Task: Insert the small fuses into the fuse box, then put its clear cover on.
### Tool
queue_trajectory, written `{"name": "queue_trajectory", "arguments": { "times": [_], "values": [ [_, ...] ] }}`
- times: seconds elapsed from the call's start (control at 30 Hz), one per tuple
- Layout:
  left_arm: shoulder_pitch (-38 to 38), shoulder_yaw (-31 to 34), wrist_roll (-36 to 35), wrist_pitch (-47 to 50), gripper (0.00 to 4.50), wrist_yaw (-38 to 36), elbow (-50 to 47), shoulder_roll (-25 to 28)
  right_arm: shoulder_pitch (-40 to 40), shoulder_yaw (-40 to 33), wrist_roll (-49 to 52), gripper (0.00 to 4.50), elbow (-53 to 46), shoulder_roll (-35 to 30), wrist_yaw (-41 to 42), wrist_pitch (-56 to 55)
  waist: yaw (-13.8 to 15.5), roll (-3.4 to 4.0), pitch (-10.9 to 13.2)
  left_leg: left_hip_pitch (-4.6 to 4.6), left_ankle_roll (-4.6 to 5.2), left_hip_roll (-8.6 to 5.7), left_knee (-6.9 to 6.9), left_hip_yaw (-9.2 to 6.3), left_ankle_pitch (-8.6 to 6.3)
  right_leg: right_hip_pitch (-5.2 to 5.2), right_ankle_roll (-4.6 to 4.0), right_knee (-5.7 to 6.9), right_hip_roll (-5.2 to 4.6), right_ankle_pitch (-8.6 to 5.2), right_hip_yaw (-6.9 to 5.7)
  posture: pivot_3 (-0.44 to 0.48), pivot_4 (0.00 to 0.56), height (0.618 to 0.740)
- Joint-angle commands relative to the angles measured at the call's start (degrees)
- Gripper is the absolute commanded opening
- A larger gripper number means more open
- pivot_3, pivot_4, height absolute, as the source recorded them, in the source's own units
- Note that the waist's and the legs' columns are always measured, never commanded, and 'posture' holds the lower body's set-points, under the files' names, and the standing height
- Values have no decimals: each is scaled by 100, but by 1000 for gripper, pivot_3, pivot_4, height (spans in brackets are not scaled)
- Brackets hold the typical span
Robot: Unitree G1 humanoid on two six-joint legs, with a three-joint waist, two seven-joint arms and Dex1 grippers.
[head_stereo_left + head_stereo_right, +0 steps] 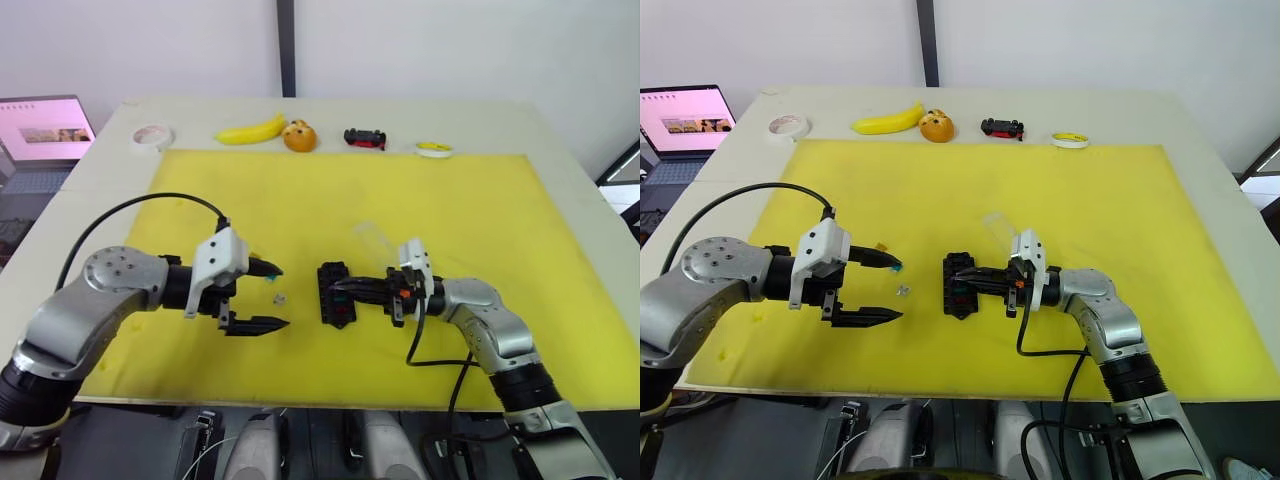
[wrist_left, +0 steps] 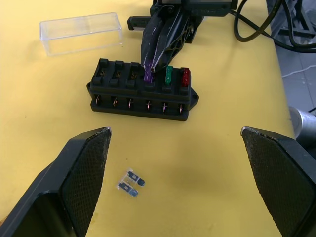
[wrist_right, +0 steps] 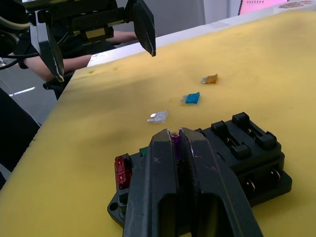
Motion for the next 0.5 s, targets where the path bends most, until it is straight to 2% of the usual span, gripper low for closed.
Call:
{"name": "queue_trajectory", "arguments": {
  "times": [0.03,0.1,0.2,0.5],
  "values": [
    [-53,57,-38,-19,4486,-1,-118,-2,-19,-1,-30,372,16,10,97,-6,0,0,0,2,0,0,0,0,0,2,0,0,0,0,0,0,150,737],
    [-50,58,-42,-13,4500,4,-123,-4,-30,-17,-37,1101,-7,7,90,-35,0,0,0,9,0,0,0,0,0,9,0,0,0,0,0,0,150,737],
    [-40,64,-53,1,4500,10,-137,0,-55,-54,-6,2532,-182,-27,69,0,0,0,0,21,0,0,0,0,0,19,0,0,0,0,0,0,150,737],
    [-69,22,-28,-22,4500,-11,-85,-36,-456,-192,319,2532,-870,-376,54,806,1,0,0,39,1,0,-2,0,0,36,-1,0,0,-1,1,0,150,737]
  ]
}}
